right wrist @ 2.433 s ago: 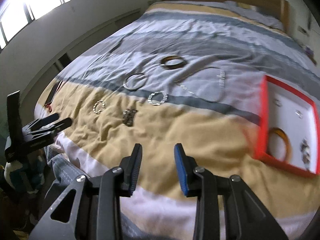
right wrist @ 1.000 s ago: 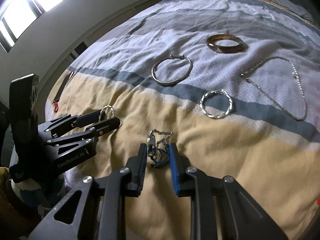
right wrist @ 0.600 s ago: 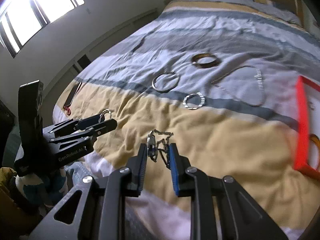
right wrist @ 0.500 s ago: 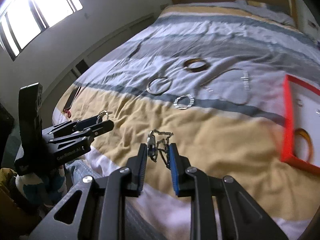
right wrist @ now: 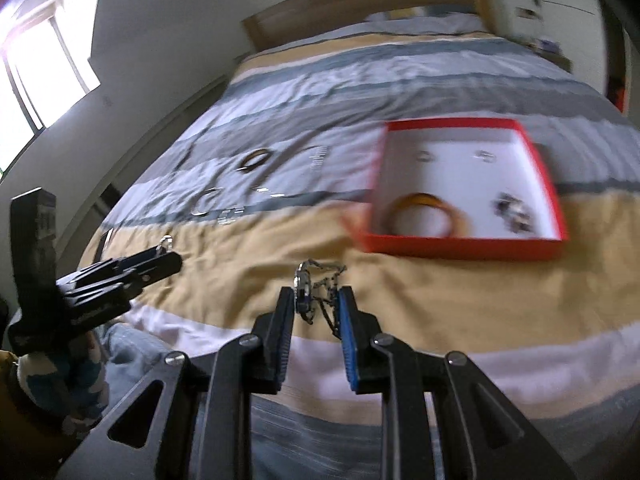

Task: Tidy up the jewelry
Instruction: 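Carry hoop and watch into the red box and open both tools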

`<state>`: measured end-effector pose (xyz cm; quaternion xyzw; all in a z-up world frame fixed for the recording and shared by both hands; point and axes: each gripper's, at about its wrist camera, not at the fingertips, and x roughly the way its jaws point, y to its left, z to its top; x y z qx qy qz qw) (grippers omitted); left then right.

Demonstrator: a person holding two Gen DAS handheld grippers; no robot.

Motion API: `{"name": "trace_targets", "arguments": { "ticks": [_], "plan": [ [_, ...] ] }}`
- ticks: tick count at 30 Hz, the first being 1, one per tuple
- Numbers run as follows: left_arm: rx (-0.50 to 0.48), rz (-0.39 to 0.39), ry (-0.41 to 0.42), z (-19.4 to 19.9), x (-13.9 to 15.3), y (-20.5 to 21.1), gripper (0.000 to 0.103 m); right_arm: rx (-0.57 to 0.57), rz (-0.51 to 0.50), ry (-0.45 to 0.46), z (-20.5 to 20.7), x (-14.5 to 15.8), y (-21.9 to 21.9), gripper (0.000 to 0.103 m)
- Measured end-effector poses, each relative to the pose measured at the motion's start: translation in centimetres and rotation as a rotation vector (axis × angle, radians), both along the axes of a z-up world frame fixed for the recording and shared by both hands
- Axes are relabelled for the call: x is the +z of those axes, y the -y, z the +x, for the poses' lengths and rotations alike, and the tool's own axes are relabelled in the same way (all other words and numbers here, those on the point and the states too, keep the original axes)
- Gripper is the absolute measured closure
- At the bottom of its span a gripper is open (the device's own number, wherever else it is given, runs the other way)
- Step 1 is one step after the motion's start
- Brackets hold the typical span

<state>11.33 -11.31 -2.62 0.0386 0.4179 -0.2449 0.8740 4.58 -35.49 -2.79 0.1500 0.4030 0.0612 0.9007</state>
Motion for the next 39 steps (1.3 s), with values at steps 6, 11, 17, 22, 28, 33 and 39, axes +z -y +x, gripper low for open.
{"name": "trace_targets", "arguments": {
  "ticks": [6,11,17,22,28,33,39],
  "plan": [
    [-0.095,0.015,-0.016,0.7,-0.3,6.5,0.063,-0.093,-0.032,-0.008,-0.8,-0.2,6.2,0.082],
    [-0.162,0.03,-0.024,3.3,-0.5,12.2,0.063,-0.124,-0.053,-0.012,1.3,-0.5,10.2,0.082],
    [-0.212,0.072,-0.018,7.7,-1.7,18.5,0.062,-0.113,-0.062,-0.024,6.9,-1.6,12.7,0.082],
    [-0.217,0.108,-0.032,11.3,-4.0,21.7,0.062,-0.103,-0.076,-0.057,12.2,-3.3,14.3,0.082],
    [-0.209,0.142,-0.068,14.2,-7.0,23.7,0.062,-0.083,-0.111,-0.153,16.0,-6.1,15.9,0.082],
    [-0.218,0.159,-0.065,14.7,-8.4,24.6,0.062,-0.07,-0.16,-0.164,16.6,-6.9,16.2,0.082],
    [-0.206,0.193,-0.022,14.4,-8.9,25.1,0.061,-0.025,-0.29,-0.166,16.5,-7.2,14.9,0.082]
  ]
}}
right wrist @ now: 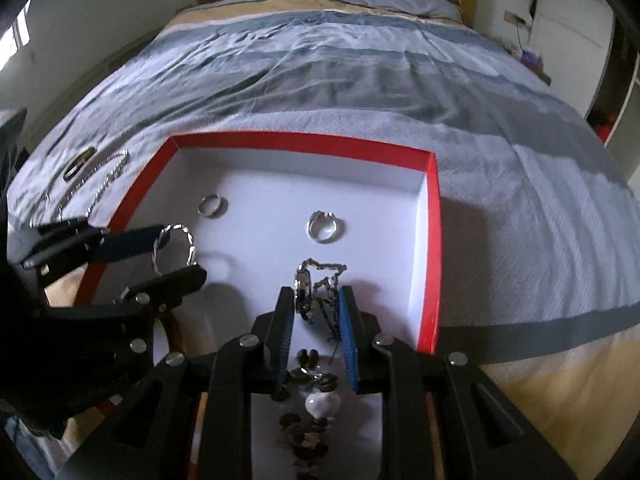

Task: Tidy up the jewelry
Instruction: 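Carry hoop and watch into the red box and open both tools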

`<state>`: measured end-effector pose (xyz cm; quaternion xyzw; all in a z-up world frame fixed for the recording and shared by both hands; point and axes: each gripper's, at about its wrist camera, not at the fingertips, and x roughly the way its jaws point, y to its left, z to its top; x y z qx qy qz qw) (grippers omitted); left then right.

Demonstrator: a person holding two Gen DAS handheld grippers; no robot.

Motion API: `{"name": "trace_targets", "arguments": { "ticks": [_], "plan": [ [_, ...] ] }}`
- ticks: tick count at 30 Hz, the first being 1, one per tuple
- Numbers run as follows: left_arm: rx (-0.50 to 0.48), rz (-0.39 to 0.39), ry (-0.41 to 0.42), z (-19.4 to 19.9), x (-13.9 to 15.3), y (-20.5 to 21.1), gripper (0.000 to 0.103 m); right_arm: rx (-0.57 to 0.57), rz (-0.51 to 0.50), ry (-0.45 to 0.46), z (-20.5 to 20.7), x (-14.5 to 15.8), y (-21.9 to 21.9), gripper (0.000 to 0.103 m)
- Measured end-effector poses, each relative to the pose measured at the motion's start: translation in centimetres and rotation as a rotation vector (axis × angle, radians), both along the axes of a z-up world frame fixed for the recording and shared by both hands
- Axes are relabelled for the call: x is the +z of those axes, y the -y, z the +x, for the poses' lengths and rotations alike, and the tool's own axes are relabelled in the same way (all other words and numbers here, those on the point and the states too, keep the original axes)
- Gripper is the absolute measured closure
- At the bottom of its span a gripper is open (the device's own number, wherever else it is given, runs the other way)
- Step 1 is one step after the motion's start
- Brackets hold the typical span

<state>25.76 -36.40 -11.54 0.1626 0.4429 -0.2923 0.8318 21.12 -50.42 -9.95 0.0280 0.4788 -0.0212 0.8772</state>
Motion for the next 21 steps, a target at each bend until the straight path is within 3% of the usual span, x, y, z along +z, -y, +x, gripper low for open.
{"name": "trace_targets", "arguments": {
  "ticks": [4,11,21],
  "plan": [
    [0.001,-0.003,-0.005,0.2,-0.1,0.1,0.061,0.0,0.003,0.006,0.0,0.3,0.4,0.081],
    [0.015,-0.025,-0.026,-0.2,0.6,-0.2,0.049,-0.024,0.034,0.027,-1.6,1.7,1.6,0.081],
    [0.068,-0.086,0.013,-4.5,6.2,-3.9,0.036,-0.084,0.063,0.104,-7.3,6.9,1.2,0.079]
  ]
}}
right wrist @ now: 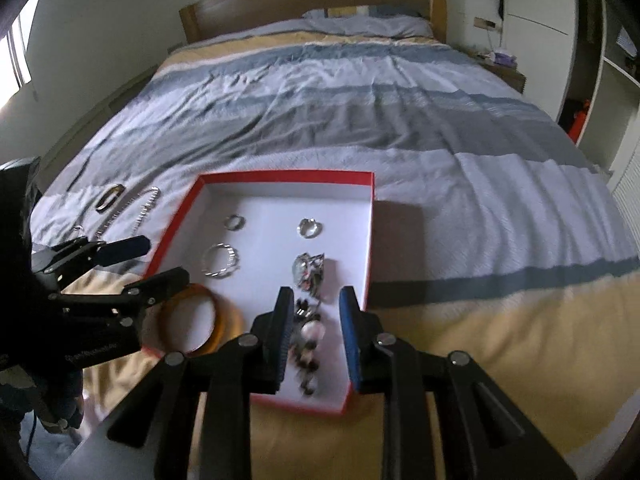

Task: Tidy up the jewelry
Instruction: 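Carry hoop and watch into the red box and open both tools, then withdraw both tools from the box toward the remaining jewelry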

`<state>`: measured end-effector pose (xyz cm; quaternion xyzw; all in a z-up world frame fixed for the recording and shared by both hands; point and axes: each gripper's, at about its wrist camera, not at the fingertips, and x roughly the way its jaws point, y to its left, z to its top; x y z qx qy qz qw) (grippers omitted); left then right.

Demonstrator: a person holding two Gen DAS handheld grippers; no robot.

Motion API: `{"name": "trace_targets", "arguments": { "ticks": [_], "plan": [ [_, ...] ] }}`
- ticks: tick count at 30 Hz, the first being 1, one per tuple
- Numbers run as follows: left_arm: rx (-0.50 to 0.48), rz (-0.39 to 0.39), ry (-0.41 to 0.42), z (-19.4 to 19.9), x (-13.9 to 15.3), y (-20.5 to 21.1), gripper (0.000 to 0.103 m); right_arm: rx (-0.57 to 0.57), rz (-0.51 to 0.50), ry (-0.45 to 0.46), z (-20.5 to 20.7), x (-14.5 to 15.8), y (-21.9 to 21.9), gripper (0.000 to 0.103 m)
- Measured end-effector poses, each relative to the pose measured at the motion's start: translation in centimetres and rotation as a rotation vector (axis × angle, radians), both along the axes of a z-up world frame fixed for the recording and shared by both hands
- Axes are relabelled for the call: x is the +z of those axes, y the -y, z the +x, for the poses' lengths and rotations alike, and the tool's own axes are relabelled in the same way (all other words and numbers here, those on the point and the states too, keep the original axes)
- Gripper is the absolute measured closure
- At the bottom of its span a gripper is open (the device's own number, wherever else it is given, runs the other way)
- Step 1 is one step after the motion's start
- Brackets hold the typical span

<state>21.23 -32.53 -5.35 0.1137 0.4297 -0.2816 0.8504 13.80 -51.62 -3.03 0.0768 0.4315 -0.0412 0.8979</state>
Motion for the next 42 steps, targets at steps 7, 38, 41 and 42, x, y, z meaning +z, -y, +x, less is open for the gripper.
{"name": "trace_targets", "arguments": {
  "ticks": [7,38,41,42],
  "plan": [
    [0.066,0.012,0.092,-6.3,4.6,-3.9,0.026,-0.014,0.004,0.048,-5.4,3.4,-4.1,0.076],
    [0.384,-0.08,0.346,-21.2,11.5,-23.9,0.016,0.08,-0.046,0.16,-16.1,8.4,-21.3,0.064],
    [0.404,-0.086,0.358,-21.8,11.6,-24.9,0.014,0.104,-0.06,0.165,-16.5,8.7,-22.6,0.064],
    [0.412,-0.087,0.365,-22.1,11.6,-25.3,0.013,0.109,-0.063,0.167,-16.6,8.8,-22.9,0.063]
  ]
}}
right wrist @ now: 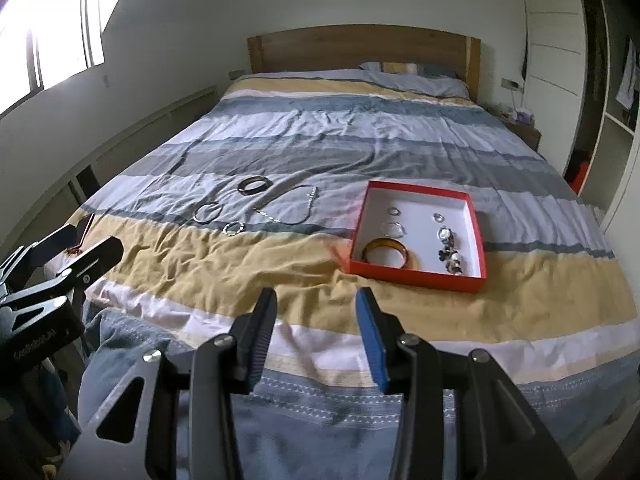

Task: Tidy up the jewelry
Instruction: 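Withdraw both tools from the box toward the remaining jewelry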

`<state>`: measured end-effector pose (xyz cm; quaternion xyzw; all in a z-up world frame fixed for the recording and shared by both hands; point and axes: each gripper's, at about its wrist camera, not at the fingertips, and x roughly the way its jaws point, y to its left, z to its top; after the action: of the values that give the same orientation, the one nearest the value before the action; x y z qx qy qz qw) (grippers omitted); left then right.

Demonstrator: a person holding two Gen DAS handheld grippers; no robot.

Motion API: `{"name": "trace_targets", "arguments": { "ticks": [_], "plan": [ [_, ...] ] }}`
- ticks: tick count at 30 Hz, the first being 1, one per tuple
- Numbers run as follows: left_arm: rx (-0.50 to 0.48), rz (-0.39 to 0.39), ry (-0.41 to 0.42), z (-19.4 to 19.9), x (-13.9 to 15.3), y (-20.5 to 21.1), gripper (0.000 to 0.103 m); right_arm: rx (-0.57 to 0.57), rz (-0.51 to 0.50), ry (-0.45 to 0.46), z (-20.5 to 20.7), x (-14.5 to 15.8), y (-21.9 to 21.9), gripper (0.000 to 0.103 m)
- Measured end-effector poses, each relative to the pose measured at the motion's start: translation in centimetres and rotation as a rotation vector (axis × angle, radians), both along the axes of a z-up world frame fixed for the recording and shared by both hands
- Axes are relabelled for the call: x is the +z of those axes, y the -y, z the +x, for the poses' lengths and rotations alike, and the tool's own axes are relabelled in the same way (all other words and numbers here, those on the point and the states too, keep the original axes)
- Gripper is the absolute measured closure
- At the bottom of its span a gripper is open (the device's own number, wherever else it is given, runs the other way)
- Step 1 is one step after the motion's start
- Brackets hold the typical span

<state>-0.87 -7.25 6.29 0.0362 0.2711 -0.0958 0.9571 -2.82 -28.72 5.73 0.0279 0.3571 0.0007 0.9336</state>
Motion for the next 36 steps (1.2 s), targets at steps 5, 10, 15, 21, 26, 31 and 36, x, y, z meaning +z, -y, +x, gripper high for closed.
{"name": "trace_targets", "arguments": {
  "ticks": [5,10,15,21,26,31,36],
  "plan": [
    [0.019,0.014,0.015,-0.4,-0.1,-0.8,0.012,0.016,-0.009,0.007,-0.3,0.3,-1.0,0.063],
    [0.043,0.021,0.001,0.2,-1.0,-1.7,0.012,0.024,-0.001,0.004,0.2,0.1,-1.2,0.06],
    [0.062,0.031,-0.049,2.6,-2.6,-2.5,0.009,0.041,0.012,-0.024,2.3,-1.3,-1.4,0.057],
    [0.093,0.022,-0.169,6.9,-6.6,-4.6,0.008,0.086,0.01,-0.106,6.6,-4.5,-1.9,0.057],
    [0.078,-0.002,-0.282,11.4,-10.3,-5.9,0.009,0.128,0.033,-0.172,11.6,-7.5,-2.2,0.057],
    [0.063,-0.031,-0.341,16.0,-12.3,-5.9,0.01,0.167,0.061,-0.22,17.7,-10.1,-2.5,0.056],
    [0.004,-0.021,-0.368,21.1,-13.8,-3.9,0.015,0.157,0.101,-0.238,23.3,-12.1,-1.7,0.056]
  ]
}}
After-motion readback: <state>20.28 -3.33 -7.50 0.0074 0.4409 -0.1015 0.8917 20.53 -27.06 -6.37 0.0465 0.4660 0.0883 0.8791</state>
